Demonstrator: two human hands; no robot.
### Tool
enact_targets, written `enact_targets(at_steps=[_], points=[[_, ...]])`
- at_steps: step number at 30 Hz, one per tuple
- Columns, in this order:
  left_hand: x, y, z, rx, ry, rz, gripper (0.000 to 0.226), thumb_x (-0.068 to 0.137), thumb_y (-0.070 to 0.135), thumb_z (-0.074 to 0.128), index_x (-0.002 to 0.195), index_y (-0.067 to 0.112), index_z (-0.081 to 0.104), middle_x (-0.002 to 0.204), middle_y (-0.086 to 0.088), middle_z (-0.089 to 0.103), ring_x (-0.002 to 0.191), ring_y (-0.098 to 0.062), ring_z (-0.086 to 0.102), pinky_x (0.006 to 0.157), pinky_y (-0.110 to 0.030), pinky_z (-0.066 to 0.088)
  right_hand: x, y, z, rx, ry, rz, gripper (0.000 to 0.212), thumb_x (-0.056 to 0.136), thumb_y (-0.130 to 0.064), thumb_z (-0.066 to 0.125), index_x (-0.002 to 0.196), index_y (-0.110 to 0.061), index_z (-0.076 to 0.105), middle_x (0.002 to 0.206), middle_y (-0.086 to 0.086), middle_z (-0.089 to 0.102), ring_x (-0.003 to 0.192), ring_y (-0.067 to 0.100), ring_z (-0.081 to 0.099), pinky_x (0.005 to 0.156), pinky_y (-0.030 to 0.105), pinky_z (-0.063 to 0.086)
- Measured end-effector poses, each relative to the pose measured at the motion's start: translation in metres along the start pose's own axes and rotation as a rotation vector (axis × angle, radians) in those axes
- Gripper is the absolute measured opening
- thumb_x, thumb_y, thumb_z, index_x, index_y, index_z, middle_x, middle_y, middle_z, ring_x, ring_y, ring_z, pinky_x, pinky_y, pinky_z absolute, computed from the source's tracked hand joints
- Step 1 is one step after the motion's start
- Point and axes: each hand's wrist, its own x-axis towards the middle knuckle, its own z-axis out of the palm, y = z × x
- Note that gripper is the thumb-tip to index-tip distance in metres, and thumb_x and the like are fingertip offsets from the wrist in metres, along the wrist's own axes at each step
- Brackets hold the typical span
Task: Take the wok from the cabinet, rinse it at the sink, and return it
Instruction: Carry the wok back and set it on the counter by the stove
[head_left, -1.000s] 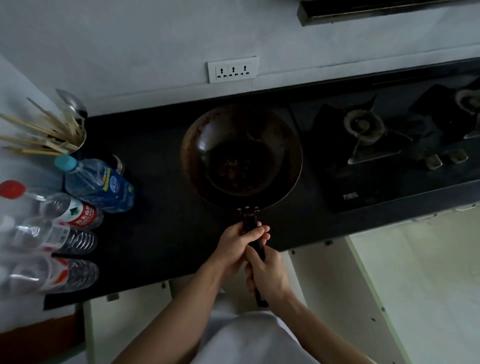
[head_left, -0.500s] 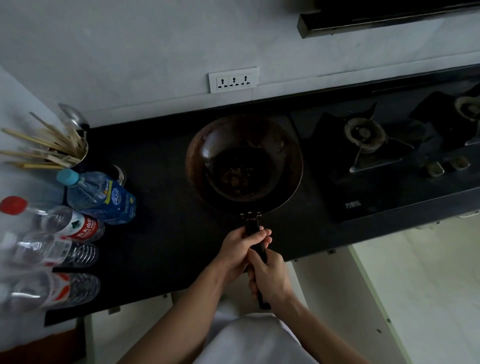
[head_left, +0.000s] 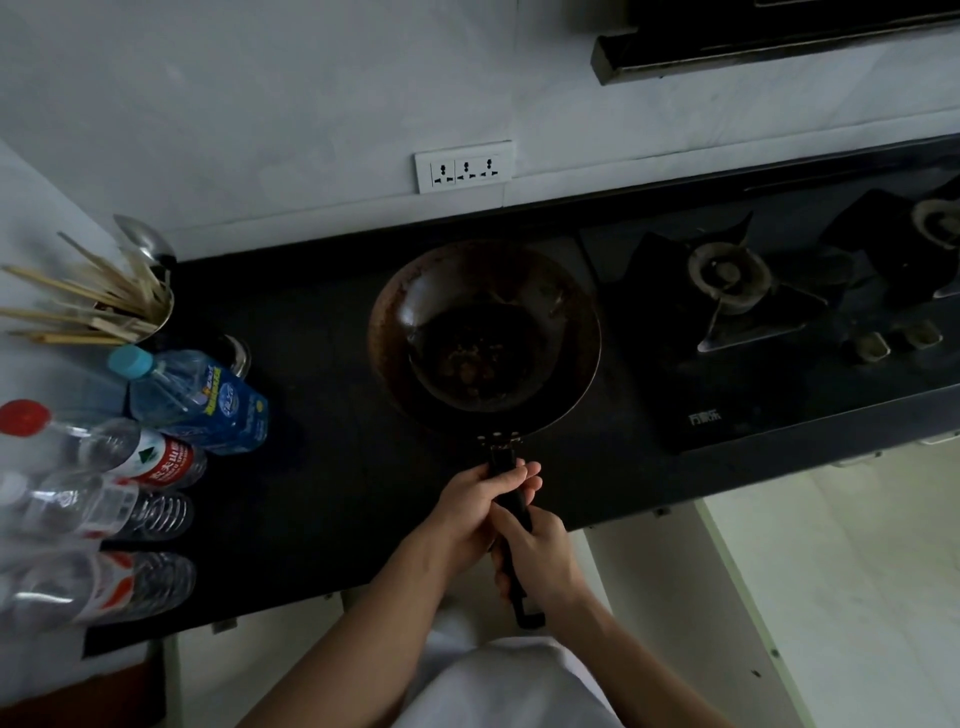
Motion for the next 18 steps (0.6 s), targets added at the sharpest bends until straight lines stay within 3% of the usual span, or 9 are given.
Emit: enact_targets(at_steps=[7, 10, 14, 18], points=[[0.005, -0.007, -0.003, 0.005, 0.005, -0.033, 0.027, 0.090, 0.018, 0.068, 0.116, 0.012, 0.070, 0.119, -0.001, 0.073, 0.116, -0.016, 0.066, 0.102, -0.041, 0.048, 0.004, -0.001, -0.003, 0.008, -0.031, 0.035, 0.023, 0.102, -0.027, 0.056, 0.093, -0.006, 0.061, 0.058, 0.002, 0.063, 0.046, 0.016, 0.061, 0.049, 0.035, 0.054], [0.003, -0.004, -0.001, 0.111, 0.084, -0.038, 0.034, 0.087, 0.026, 0.072, 0.118, 0.014, 0.069, 0.120, -0.001, 0.072, 0.113, -0.016, 0.066, 0.101, -0.042, 0.050, 0.004, -0.003, -0.005, -0.009, -0.050, 0.025, 0.019, 0.102, -0.027, 0.055, 0.099, -0.009, 0.059, 0.071, 0.007, 0.068, 0.049, 0.018, 0.064, 0.051, 0.035, 0.057], [-0.004, -0.001, -0.001, 0.415, 0.340, 0.080, 0.054, 0.086, 0.037, 0.072, 0.132, 0.015, 0.053, 0.129, -0.003, 0.062, 0.114, -0.019, 0.058, 0.102, -0.038, 0.049, 0.011, -0.006, -0.020, -0.404, 0.118, -0.144, 0.025, 0.096, -0.043, 0.060, 0.107, -0.021, 0.057, 0.094, -0.002, 0.067, 0.077, 0.011, 0.066, 0.062, 0.023, 0.052], [-0.018, 0.001, -0.005, 0.899, 0.566, 0.384, 0.050, 0.091, 0.041, 0.063, 0.134, 0.019, 0.049, 0.127, 0.002, 0.059, 0.112, -0.013, 0.057, 0.091, -0.028, 0.047, 0.020, -0.018, -0.039, -0.809, 0.259, -0.429, 0.036, 0.093, -0.050, 0.059, 0.120, -0.027, 0.057, 0.109, -0.005, 0.060, 0.098, 0.016, 0.060, 0.078, 0.032, 0.054]])
